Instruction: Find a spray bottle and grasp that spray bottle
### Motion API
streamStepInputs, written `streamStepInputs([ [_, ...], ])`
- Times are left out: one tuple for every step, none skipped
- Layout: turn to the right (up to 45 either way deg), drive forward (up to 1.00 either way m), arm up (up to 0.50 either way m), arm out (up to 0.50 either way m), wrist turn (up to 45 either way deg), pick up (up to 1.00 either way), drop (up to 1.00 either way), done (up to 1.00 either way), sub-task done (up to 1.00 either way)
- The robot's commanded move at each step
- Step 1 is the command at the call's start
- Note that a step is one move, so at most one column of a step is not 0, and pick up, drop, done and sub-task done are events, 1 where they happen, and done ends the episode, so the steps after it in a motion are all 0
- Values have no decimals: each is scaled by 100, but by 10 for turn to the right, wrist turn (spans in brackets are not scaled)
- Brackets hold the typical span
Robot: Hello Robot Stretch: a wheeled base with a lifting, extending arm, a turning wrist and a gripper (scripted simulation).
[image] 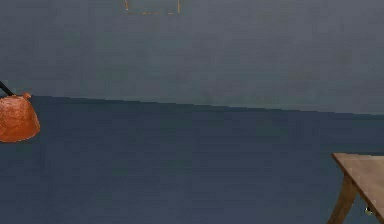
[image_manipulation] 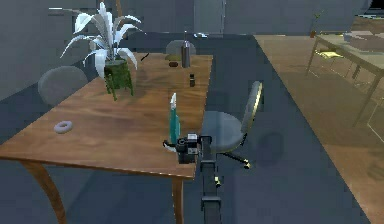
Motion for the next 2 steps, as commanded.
streamStepInputs([
  [0,0,0,0,0,100,0,0,0],
  [0,0,10,0,0,0,0,0,0],
])
